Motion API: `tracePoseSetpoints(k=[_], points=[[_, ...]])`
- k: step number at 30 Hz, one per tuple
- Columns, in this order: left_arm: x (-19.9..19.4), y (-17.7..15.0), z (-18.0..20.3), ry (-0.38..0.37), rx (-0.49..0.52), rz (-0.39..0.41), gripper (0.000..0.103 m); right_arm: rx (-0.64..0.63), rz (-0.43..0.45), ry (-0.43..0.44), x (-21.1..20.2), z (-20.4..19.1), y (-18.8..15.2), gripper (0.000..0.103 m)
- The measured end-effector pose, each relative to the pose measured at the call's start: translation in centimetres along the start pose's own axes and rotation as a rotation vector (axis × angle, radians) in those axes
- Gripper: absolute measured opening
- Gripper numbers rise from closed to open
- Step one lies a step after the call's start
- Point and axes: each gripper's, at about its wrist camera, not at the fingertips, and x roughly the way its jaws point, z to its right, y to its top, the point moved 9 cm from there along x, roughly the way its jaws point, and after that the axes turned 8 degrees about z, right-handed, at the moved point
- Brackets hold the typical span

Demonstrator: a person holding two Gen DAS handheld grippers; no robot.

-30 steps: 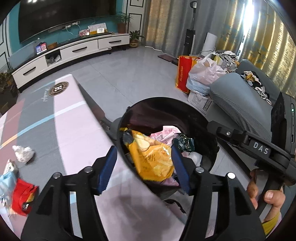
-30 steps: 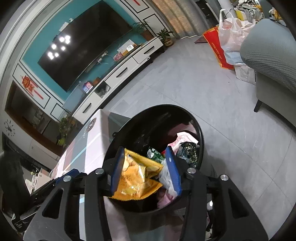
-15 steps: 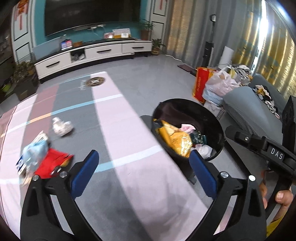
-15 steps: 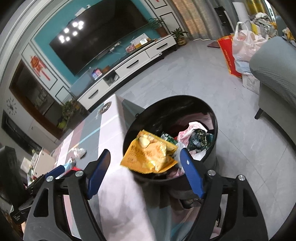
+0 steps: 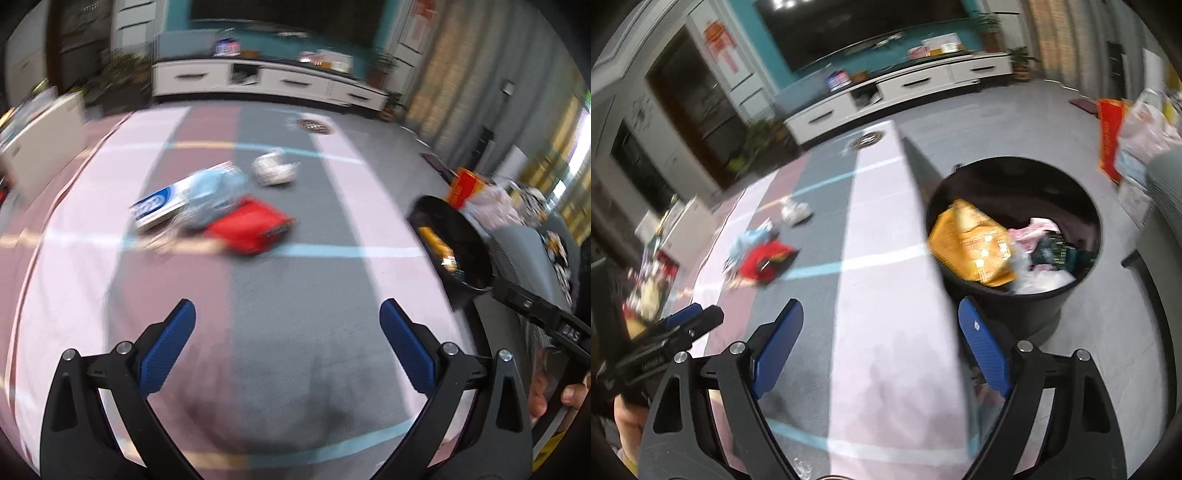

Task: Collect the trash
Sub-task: 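Move both tools back toward the mask and red packet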

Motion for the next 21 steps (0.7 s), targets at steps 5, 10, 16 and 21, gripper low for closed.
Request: tracePoseSetpoints(k=[5,10,16,21], points=[[-1.1,-1.7,-5.9,0.076,-0.105,-0.015,0.099,-0.050,-0.038,0.019,1.0,-2.5,-1.0,0.085],[-1.5,-3.1,-9.7,0.113,-0.192,-0.026,0.099,-0.098,-0.075,0.021,2.0,-4.2,-1.8,0.085],[-1.4,-3.6,-10.5,0.103,-0.214,-0.020,0.099,-0.139,-0.120,0.033,3.9,-6.4,-2.6,0.085],[-1.1,-3.2,-10.7,0.074,-0.223,0.009,0.099,-0.115,-0.177,0.082,6.0,-8.2,-3.2,0.085]])
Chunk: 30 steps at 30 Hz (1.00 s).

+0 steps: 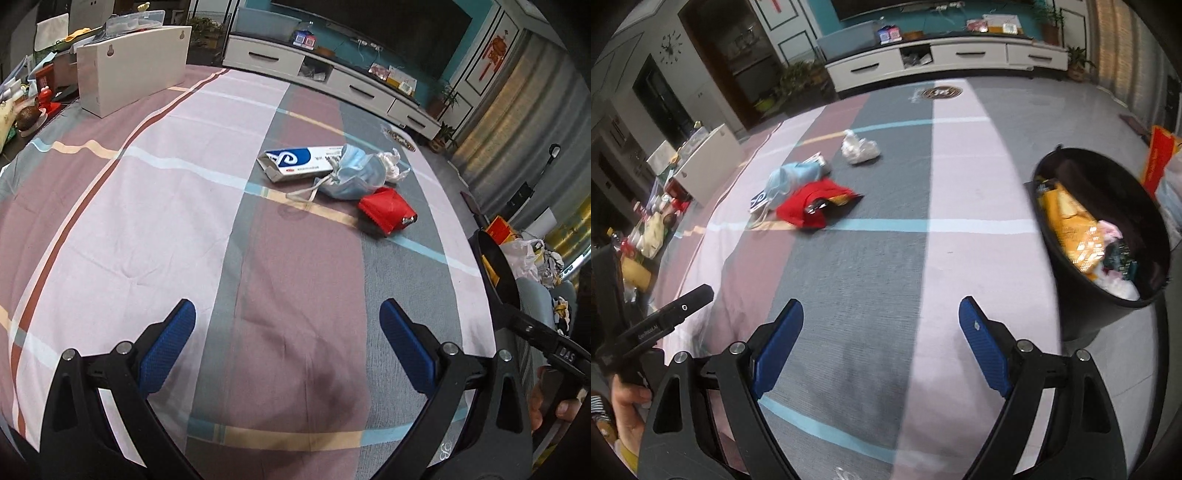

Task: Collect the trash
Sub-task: 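Move both tools back toward the mask and red packet, then grasp the blue face mask with the left tool while the right tool grasps the red packet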

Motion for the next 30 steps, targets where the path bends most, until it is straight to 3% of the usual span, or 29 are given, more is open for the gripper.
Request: tracePoseSetpoints(k=[9,19,26,28,30], points=[[0.7,2.1,0.4,-0.057,0.029,0.061,0.099,0.155,-0.049,0.127,4.1,-1.6,2.0,0.085],[4.7,5.2,3.4,-0.082,0.126,0.090,0.099,0.310,-0.063,0.204,8.9,-2.6,4.5,0.082],[7.0,7.5,5.4,-0.110,0.191,0.111,0.099,0.406,-0.060,0.244,11.3,-2.8,6.2,0.068],[7.5,8.0,5.6,-0.121,0.200,0.113,0.099,0.444,-0.068,0.270,12.0,-2.9,6.3,0.059],[8.1,8.4,6.0,-0.135,0.208,0.109,0.099,0.468,-0.071,0.282,12.6,-3.0,6.4,0.044]])
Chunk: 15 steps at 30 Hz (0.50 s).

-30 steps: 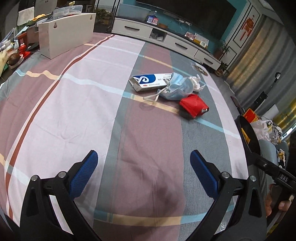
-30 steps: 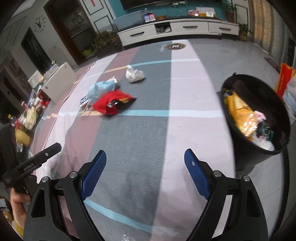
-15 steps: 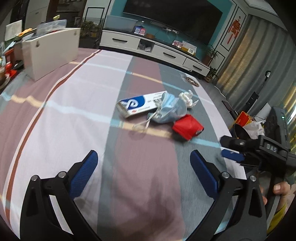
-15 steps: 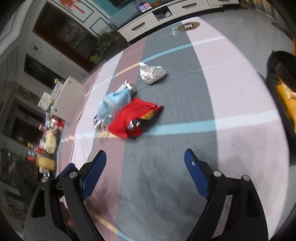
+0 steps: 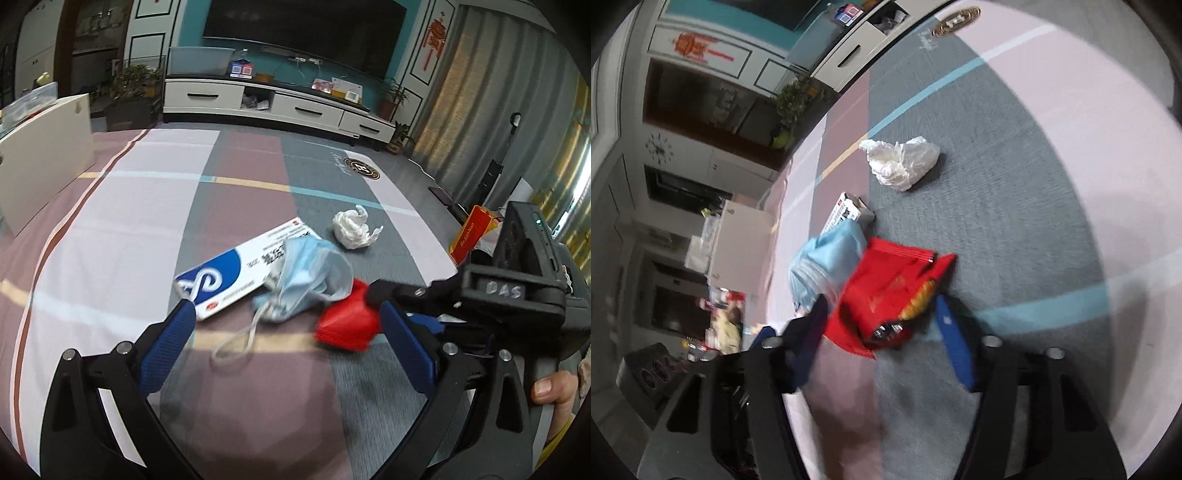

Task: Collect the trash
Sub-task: 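Grasp the blue face mask with the left tool while the right tool grasps the red packet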

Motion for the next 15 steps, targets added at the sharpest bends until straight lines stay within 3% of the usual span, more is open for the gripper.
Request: tracePoseSetpoints(k=[1,2,5,11,14,15], points=[[0.3,0.1,0.0,-0.007,-0.001,-0.002,0.099,0.007,0.001,0.015,0.2,-0.1,0.0,0.037],[0.7,0.3,0.1,-0.014,-0.003,-0.004,0.099,0.008,0.003,0.021,0.2,-0.1,0.1,0.017],[1.5,0.7,0.5,-0.036,-0.012,-0.009,0.099,-0.010,0.040,0.000,-0.6,0.3,0.5,0.006],[3.5,1.2,1.0,-0.045,-0.010,-0.034,0.085,-0.114,0.128,-0.063,-4.0,1.1,1.4,0.004],[4.8,0.8,1.1,-0.030,0.003,-0.062,0.069,-0.139,0.151,-0.080,-5.4,1.6,1.7,0.004],[5.0,0.6,1.1,-0.026,0.005,-0.070,0.059,-0.145,0.157,-0.084,-5.9,1.8,1.8,0.004]])
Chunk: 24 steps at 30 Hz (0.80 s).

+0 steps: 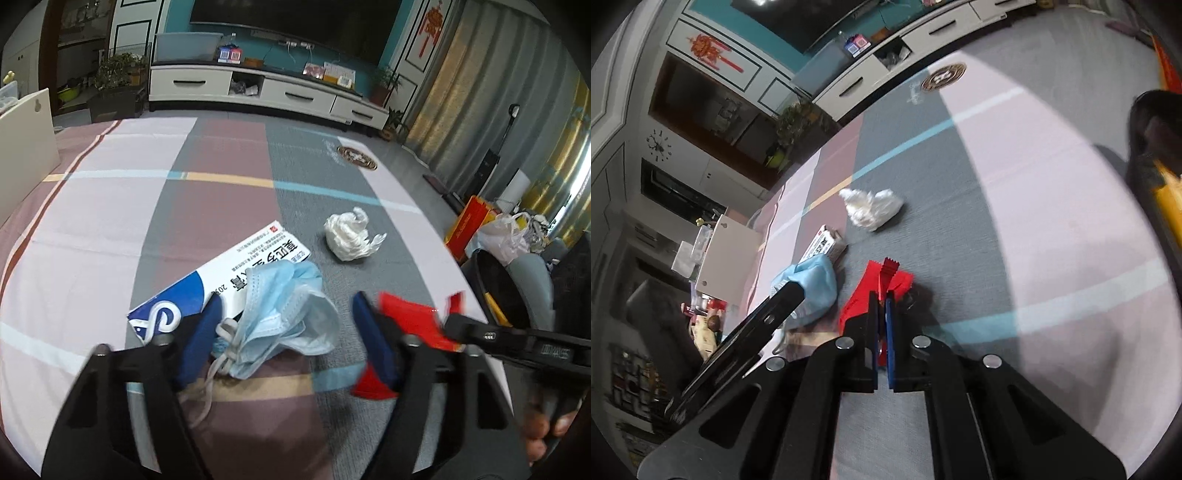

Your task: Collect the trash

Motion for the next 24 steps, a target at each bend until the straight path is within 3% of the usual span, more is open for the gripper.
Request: tracePoseSetpoints(k=[1,3,6,13,24], points=[[0.2,-0.1,0.0,0.003,0.003,-0.006,0.047,-0.005,0.002,-0.004,-0.2,0.2,0.0,0.004],[0.3,-0.4,0.2,0.002,0.003,-0.012,0.036,-0.020,0.010,-0.016,-0.8,0.6,0.1,0.004],[-0.4,-0.6,0.6,-0.015,-0.002,-0.005,0.028,-0.049,0.024,-0.026,-1.4,0.5,0.1,0.004],[-4.0,-1.7,1.9,-0.059,-0.025,0.004,0.026,-0.164,0.066,-0.045,-3.9,-0.6,-0.4,0.004],[-9.5,-3.7,5.1,-0.089,-0.031,0.002,0.026,-0.191,0.121,-0.050,-8.9,-0.5,-0.7,0.003]])
